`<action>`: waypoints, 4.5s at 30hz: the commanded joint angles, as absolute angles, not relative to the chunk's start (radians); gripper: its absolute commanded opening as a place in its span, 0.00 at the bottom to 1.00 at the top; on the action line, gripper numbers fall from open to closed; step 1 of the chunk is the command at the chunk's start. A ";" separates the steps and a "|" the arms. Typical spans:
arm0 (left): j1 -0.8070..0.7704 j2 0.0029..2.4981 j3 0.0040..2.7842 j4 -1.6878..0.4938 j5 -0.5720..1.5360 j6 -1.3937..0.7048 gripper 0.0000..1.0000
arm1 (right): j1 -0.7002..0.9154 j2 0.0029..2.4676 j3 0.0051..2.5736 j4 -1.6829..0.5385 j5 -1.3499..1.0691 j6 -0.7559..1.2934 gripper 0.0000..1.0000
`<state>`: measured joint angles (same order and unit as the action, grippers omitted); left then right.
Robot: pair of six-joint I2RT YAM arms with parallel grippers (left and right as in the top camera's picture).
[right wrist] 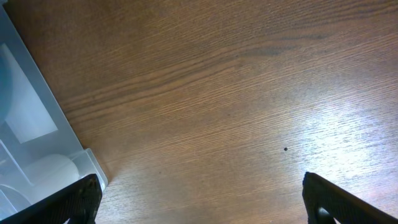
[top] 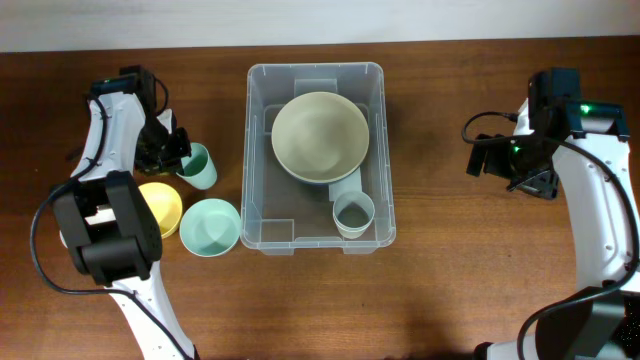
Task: Pack container
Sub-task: 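Grasp the light green cup rim with the left gripper and lift, then lower the green cup onto the cup stack in the bin and release, then move the left gripper to the white bowl at the far left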
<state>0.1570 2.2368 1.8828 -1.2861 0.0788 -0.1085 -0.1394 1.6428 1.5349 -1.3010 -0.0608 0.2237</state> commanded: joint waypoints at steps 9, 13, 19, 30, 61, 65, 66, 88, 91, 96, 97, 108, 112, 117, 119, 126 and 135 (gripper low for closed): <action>-0.002 1.995 2.086 -1.444 0.090 -0.088 0.00 | -0.139 1.643 1.533 -1.300 -0.048 0.213 0.99; -0.134 1.879 2.115 -1.442 0.090 -0.088 0.00 | -0.139 1.643 1.533 -1.300 -0.048 0.213 0.99; -0.371 1.830 2.115 -1.468 0.091 -0.089 0.00 | -0.139 1.643 1.533 -1.301 -0.048 0.213 0.99; -0.703 1.913 2.113 -1.490 0.090 -0.088 0.01 | -0.139 1.643 1.533 -1.301 -0.048 0.213 0.99; -0.689 2.037 2.112 -1.535 0.030 -0.088 0.01 | -0.139 1.643 1.533 -1.301 -0.048 0.213 0.99; -0.689 2.037 2.112 -1.535 0.030 -0.088 0.15 | -0.139 1.643 1.533 -1.301 -0.048 0.213 0.99; -0.689 2.037 2.112 -1.535 0.030 -0.088 0.36 | -0.139 1.643 1.533 -1.301 -0.048 0.213 0.99; -0.086 1.793 2.116 -1.534 -0.064 -0.127 0.57 | -0.139 1.643 1.533 -1.301 -0.048 0.198 0.99; 0.088 1.789 2.110 -1.535 0.003 -0.139 0.57 | -0.139 1.643 1.533 -1.301 -0.048 0.198 0.99; 0.308 1.789 2.012 -1.497 0.023 -0.198 0.57 | -0.139 1.643 1.533 -1.301 -0.048 0.198 0.99; 0.342 1.789 1.977 -1.481 0.023 -0.209 0.57 | -0.139 1.643 1.533 -1.301 -0.048 0.198 0.99; 0.588 1.789 1.533 -1.257 0.022 -0.269 0.57 | -0.139 1.643 1.533 -1.301 -0.048 0.198 0.99; 0.615 1.789 1.426 -1.185 0.006 -0.293 0.57 | -0.139 1.643 1.533 -1.301 -0.048 0.198 0.99; 0.653 1.789 1.329 -1.103 -0.007 -0.326 0.57 | -0.139 1.643 1.533 -1.302 -0.048 0.198 0.99; 0.676 1.789 1.292 -1.072 -0.007 -0.329 0.57 | -0.139 1.643 1.533 -1.302 -0.048 0.198 0.99; 0.715 1.789 1.214 -0.972 -0.008 -0.329 0.57 | -0.139 1.643 1.532 -1.301 -0.048 0.198 0.99; 0.717 1.789 1.147 -0.809 -0.023 -0.348 0.57 | -0.139 1.643 1.532 -1.305 -0.048 0.197 0.99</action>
